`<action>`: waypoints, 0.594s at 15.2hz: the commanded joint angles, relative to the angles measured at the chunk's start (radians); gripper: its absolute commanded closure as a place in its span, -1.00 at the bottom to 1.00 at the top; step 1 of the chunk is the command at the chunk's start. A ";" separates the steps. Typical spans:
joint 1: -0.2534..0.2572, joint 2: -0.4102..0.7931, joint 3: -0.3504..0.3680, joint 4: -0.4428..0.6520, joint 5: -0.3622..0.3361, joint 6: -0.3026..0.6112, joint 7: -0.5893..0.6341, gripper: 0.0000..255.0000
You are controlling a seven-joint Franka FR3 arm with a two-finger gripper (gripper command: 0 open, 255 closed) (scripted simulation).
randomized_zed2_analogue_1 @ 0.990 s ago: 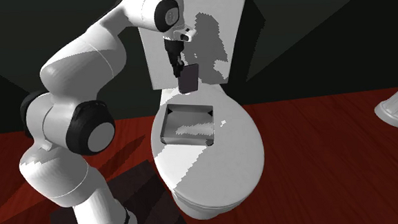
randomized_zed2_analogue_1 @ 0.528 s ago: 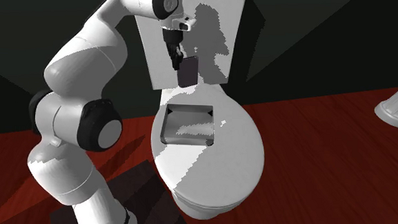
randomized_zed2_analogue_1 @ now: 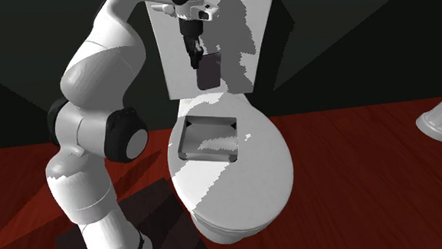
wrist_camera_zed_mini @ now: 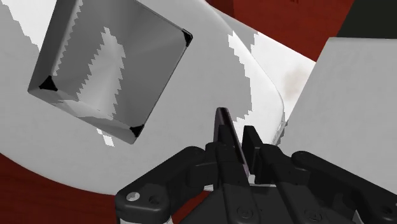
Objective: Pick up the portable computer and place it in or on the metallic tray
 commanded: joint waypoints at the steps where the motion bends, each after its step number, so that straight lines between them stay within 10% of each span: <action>1: -0.033 -0.059 -0.015 -0.052 0.030 0.000 -0.034 1.00; 9: -0.139 -0.311 -0.137 -0.240 0.129 -0.043 -0.226 1.00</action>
